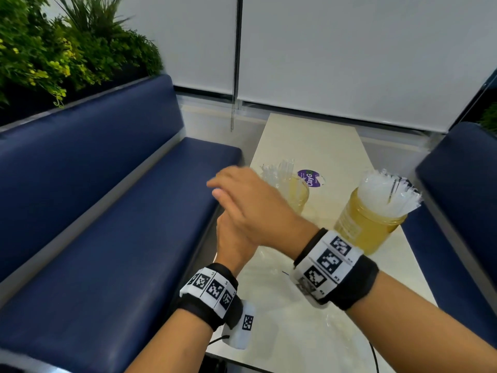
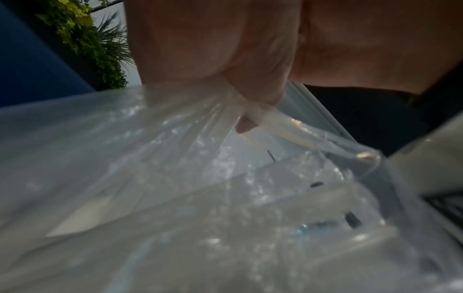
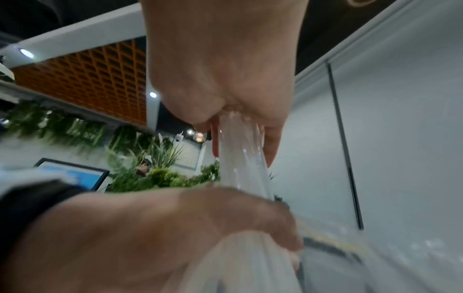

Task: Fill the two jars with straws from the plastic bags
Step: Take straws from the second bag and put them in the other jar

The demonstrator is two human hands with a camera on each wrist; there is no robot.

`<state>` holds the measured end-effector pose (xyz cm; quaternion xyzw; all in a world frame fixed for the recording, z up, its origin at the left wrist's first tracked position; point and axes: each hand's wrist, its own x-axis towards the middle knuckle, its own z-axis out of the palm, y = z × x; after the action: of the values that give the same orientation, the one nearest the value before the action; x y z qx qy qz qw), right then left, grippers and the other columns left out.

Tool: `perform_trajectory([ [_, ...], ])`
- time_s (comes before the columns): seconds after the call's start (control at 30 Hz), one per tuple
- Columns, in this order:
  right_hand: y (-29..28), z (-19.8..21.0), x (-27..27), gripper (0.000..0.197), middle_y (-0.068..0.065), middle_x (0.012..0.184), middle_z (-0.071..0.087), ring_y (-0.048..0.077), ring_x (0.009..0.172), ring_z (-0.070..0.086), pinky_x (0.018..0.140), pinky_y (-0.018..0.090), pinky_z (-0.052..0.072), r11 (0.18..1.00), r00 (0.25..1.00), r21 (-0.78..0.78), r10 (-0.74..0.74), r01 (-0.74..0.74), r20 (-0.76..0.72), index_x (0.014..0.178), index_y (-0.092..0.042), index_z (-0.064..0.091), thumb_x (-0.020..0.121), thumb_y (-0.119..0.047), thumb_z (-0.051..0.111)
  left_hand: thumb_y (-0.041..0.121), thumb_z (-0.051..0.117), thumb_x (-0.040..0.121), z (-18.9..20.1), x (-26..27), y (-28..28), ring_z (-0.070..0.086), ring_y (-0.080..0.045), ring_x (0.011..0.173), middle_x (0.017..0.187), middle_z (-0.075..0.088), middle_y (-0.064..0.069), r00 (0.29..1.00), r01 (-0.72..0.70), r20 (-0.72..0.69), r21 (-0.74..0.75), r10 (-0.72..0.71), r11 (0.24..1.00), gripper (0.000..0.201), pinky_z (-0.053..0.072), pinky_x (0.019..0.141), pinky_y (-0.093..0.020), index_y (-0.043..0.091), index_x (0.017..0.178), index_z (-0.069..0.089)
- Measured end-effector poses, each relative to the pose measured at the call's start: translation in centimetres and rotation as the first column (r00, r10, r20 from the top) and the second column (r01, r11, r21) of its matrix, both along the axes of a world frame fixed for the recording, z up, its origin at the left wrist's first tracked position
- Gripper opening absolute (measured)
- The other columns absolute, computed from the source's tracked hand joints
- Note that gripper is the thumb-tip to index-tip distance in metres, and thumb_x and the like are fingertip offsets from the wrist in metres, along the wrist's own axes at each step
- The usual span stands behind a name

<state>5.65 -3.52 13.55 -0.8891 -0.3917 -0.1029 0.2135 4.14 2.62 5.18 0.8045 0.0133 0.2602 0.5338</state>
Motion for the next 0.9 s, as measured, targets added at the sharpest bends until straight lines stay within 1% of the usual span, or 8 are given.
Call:
perform_trajectory([
  [0.07,0.2,-1.1,0.0,0.037,-0.001,0.129,0.058,0.02,0.116,0.054,0.097,0.042,0.047,1.0,0.997,-0.001,0.007,-0.007,-0.072,0.134,-0.019,0.057,0.104,-0.033,0.04,0.009,0.044,0.083,0.1,-0.3,-0.4,0.046,-0.053,0.114,0.128,0.047,-0.045,0.999,-0.019,0.045,-0.12,0.025,0.993,0.058,0.042,0.095,-0.058,-0.019,0.134,0.038],
  [0.13,-0.2,-1.1,0.1,0.047,-0.004,0.131,0.057,0.015,0.118,0.055,0.096,0.037,0.049,0.99,0.986,0.125,-0.038,0.058,-0.159,0.142,-0.024,0.047,0.099,-0.043,0.052,0.017,0.05,0.087,0.0,-0.4,0.1,0.056,-0.043,0.107,0.118,0.062,-0.029,0.999,-0.035,-0.031,-0.111,0.031,0.993,0.043,0.052,0.09,-0.051,-0.003,0.125,0.053],
  [0.2,-0.7,-1.0,0.4,0.063,-0.009,0.12,0.059,0.011,0.106,0.059,0.084,0.03,0.052,0.974,0.984,0.146,-0.168,0.175,-0.056,0.135,-0.029,0.05,0.085,-0.065,0.06,0.026,0.056,0.093,-0.1,0.3,0.9,0.066,-0.033,0.081,0.086,0.068,-0.007,0.987,-0.049,-0.153,-0.012,0.047,0.999,0.006,0.059,0.071,-0.046,0.02,0.093,0.058],
  [0.27,-0.8,-1.3,0.8,0.063,-0.01,0.101,0.061,0.011,0.087,0.06,0.072,0.029,0.052,0.959,0.961,0.066,-0.277,0.276,0.017,0.114,-0.028,0.06,0.075,-0.078,0.059,0.014,0.059,0.095,-0.7,1.1,1.4,0.061,-0.022,0.07,0.072,0.06,0.005,0.988,-0.048,-0.142,0.041,0.054,0.998,0.013,0.052,0.06,-0.036,0.021,0.086,0.054],
  [0.4,-0.2,-3.1,1.6,0.038,-0.005,0.078,0.059,0.013,0.068,0.057,0.061,0.03,0.051,0.944,0.952,0.131,-0.306,0.302,0.015,0.085,-0.02,0.066,0.082,-0.058,0.064,0.008,0.065,0.091,-0.9,0.9,1.3,0.06,-0.005,0.065,0.072,0.063,0.011,0.993,-0.018,-0.12,-0.045,0.012,0.999,0.02,0.05,0.052,-0.014,0.026,0.084,0.06],
  [0.53,-0.1,-2.8,2.4,0.028,-0.004,0.069,0.058,0.014,0.06,0.054,0.06,0.034,0.053,0.96,0.974,0.177,-0.224,0.216,0.028,0.074,-0.017,0.062,0.081,-0.044,0.064,0.016,0.072,0.085,-1.1,1.0,1.7,0.062,0.002,0.064,0.075,0.065,0.01,0.986,0.008,-0.162,-0.089,-0.023,0.996,0.011,0.046,0.05,-0.008,0.019,0.094,0.065],
  [0.77,-0.4,2.9,3.2,0.039,0.002,0.046,0.039,0.015,0.043,0.031,0.043,0.035,0.035,0.942,0.976,0.312,-0.171,0.122,0.134,0.055,-0.01,0.04,0.077,-0.028,0.068,0.031,0.081,0.064,-1.8,0.6,1.9,0.071,-0.022,0.075,0.081,0.072,-0.003,0.977,0.043,-0.19,-0.245,-0.091,0.969,0.031,0.061,0.067,-0.047,0.017,0.086,0.065],
  [0.9,-1.5,6.7,3.5,0.045,-0.002,0.043,0.03,0.01,0.042,0.023,0.041,0.027,0.021,0.909,0.972,0.409,-0.165,0.083,0.168,0.048,-0.014,0.034,0.074,-0.018,0.07,0.032,0.089,0.063,-1.8,0.7,2.2,0.071,-0.014,0.086,0.094,0.072,0.002,0.969,0.077,-0.209,-0.24,-0.129,0.968,0.042,0.062,0.075,-0.039,0.025,0.097,0.065],
])
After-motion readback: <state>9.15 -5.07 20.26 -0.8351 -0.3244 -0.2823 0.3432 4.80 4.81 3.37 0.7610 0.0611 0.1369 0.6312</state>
